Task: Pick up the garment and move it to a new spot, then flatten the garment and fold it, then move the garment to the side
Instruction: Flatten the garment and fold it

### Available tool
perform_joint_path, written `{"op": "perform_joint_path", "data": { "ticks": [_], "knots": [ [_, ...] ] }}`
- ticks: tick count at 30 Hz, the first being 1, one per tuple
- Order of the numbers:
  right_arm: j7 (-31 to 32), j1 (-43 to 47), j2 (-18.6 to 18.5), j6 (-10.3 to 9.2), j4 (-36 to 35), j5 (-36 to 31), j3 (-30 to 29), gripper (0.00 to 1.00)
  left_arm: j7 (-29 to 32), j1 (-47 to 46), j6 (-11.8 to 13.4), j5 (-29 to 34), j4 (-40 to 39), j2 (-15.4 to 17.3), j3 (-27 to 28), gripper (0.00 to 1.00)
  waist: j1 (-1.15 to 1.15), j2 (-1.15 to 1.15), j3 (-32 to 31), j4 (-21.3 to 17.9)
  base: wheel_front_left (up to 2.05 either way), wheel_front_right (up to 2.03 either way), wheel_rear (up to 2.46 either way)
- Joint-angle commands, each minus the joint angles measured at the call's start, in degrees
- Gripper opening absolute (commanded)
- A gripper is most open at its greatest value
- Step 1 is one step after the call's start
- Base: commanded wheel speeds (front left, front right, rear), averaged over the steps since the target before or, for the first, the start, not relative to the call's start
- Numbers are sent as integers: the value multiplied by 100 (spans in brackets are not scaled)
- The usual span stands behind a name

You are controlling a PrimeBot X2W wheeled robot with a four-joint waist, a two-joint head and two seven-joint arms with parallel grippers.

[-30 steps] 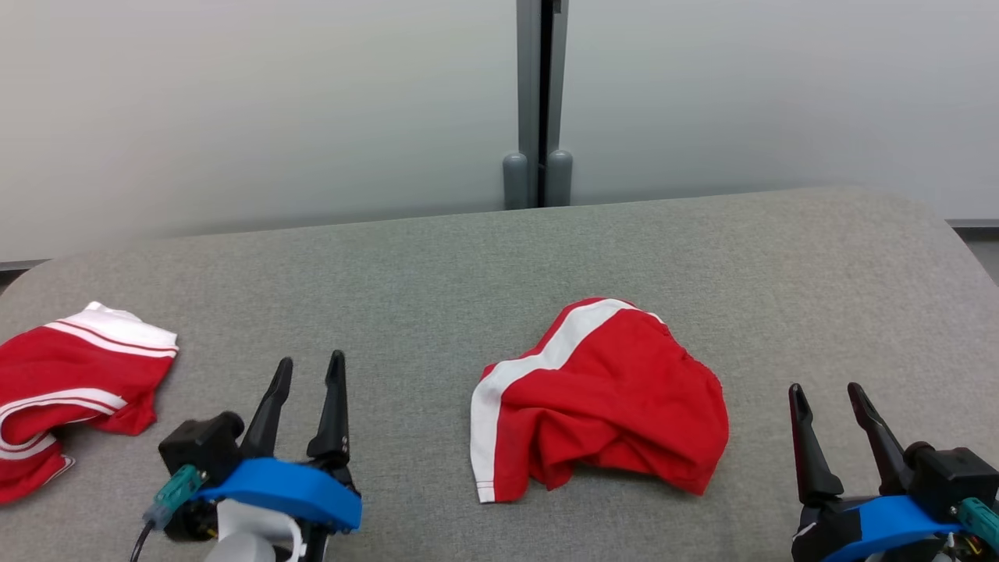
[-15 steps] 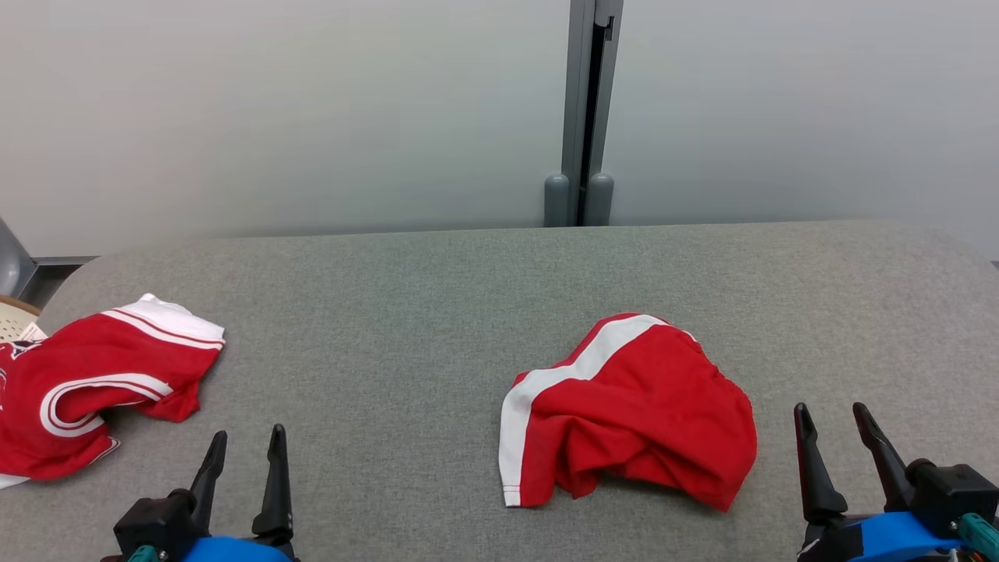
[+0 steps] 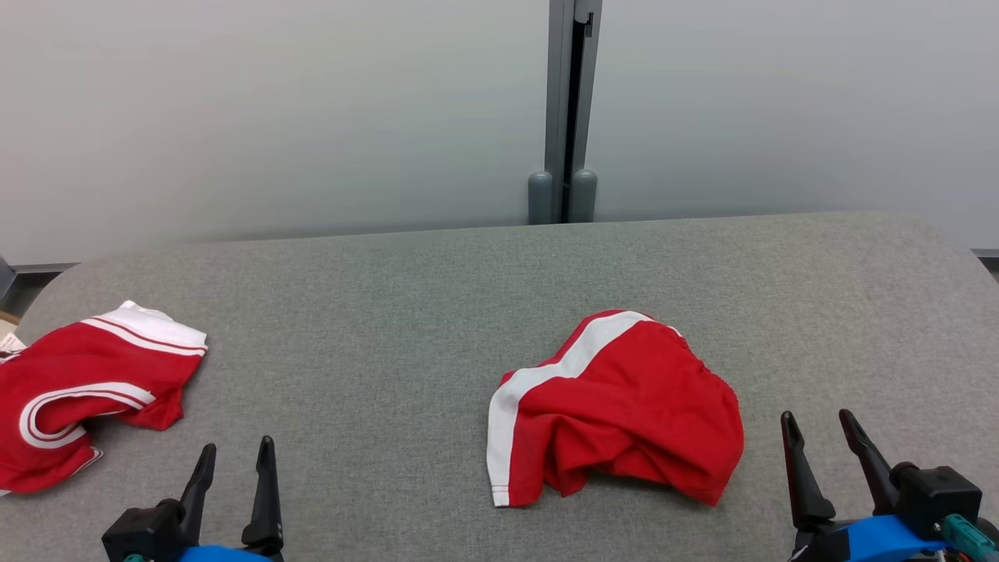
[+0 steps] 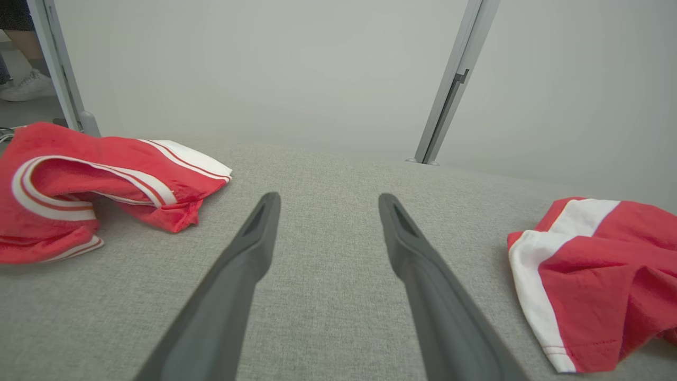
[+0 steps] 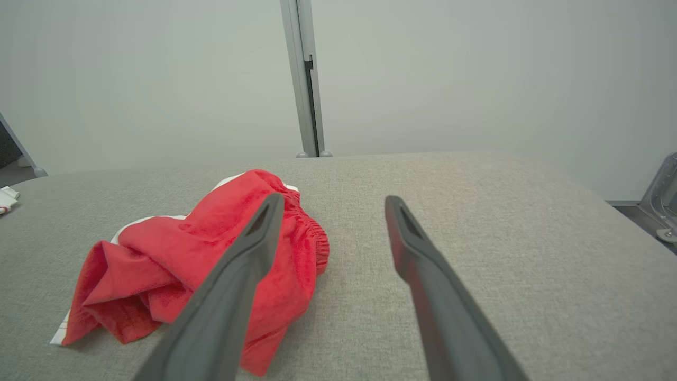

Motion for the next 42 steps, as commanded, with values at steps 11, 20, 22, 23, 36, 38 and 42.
{"op": "perform_joint_path", "data": {
  "ticks": [11,20,22,23,36,38,42],
  "knots": [
    [-53,20,-21,3,58,36,50,100,21,-71,-13,-84,60,-18,-23,100,0,0,41,-18,0,0,0],
    [-58,-46,-21,3,29,47,91,100,131,-302,-84,-18,26,-36,-197,100,0,0,101,-117,0,0,0],
    [-52,-83,-22,3,20,52,119,100,207,-425,-111,2,33,-73,-266,100,0,0,133,-189,0,0,0],
    [-50,-96,-21,3,12,48,118,100,252,-509,-146,16,46,-94,-318,100,0,0,150,-224,0,0,0],
    [-47,-227,-21,3,21,108,523,100,1242,-1555,-694,-19,1193,-589,-1114,100,0,0,367,-975,0,0,0],
    [-47,-243,-21,3,20,104,567,100,1426,-1671,-721,-63,1454,-683,-1188,100,0,0,414,-1070,0,0,0],
    [-58,-304,-20,3,21,104,616,100,1840,-1902,-601,-177,2035,-836,-1207,100,0,0,518,-1222,0,0,0]
  ]
}}
